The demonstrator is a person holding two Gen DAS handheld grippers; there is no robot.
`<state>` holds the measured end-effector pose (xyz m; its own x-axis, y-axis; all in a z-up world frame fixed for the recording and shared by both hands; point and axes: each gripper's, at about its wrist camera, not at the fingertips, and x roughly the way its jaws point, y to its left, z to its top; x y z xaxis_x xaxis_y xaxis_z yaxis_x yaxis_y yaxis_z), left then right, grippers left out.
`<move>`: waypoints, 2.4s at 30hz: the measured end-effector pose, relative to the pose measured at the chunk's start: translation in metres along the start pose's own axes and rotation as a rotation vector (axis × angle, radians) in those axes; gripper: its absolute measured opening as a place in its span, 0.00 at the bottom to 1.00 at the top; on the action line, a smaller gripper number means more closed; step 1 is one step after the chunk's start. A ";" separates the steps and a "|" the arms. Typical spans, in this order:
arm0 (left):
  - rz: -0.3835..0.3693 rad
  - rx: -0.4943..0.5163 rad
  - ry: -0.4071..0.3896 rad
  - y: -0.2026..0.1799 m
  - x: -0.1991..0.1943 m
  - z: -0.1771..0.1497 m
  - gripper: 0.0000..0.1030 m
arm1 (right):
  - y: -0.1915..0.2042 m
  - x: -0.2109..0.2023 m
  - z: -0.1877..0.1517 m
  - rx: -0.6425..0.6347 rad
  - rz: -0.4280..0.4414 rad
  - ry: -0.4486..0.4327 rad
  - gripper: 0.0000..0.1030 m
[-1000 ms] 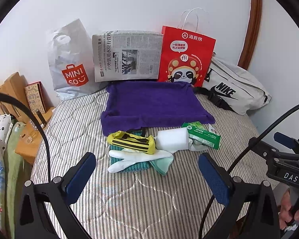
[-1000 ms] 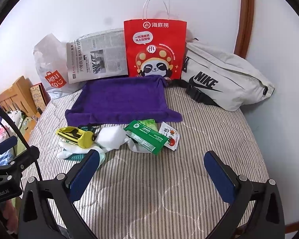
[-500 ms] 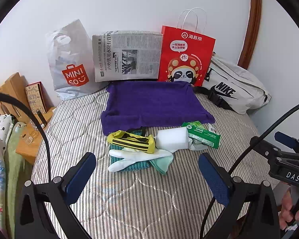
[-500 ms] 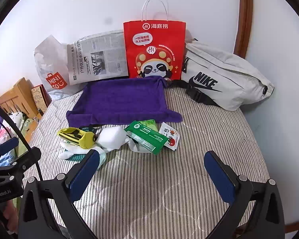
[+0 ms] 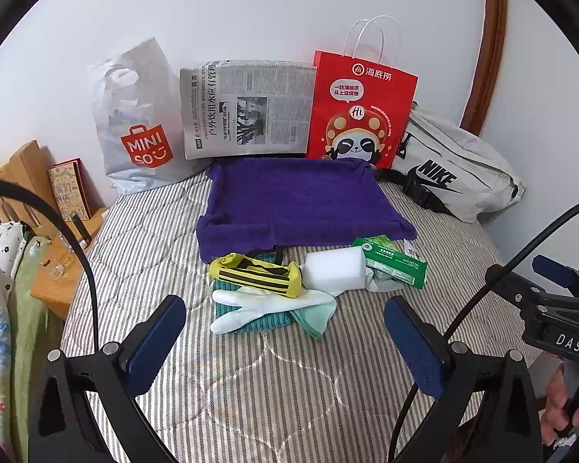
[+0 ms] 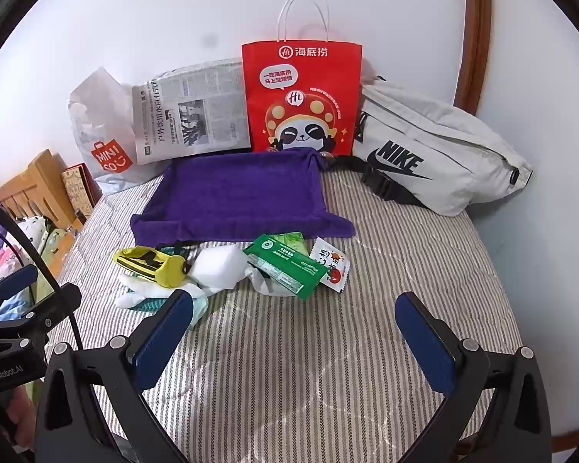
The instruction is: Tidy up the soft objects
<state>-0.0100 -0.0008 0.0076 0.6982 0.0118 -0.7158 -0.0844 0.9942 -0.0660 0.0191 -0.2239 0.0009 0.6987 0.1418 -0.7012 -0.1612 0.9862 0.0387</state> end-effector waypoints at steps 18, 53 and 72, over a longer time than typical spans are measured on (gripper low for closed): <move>0.005 0.005 -0.001 -0.001 0.000 0.001 1.00 | -0.002 -0.002 0.000 0.000 -0.004 -0.001 1.00; -0.012 0.018 0.130 0.038 0.126 -0.009 1.00 | -0.006 0.078 -0.008 -0.004 0.011 0.127 1.00; -0.023 -0.043 0.094 0.077 0.151 0.020 1.00 | -0.009 0.134 -0.012 0.003 0.000 0.233 1.00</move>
<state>0.1026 0.0800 -0.0915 0.6307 -0.0228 -0.7757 -0.1010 0.9887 -0.1112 0.1058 -0.2143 -0.1019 0.5187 0.1186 -0.8467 -0.1588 0.9865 0.0409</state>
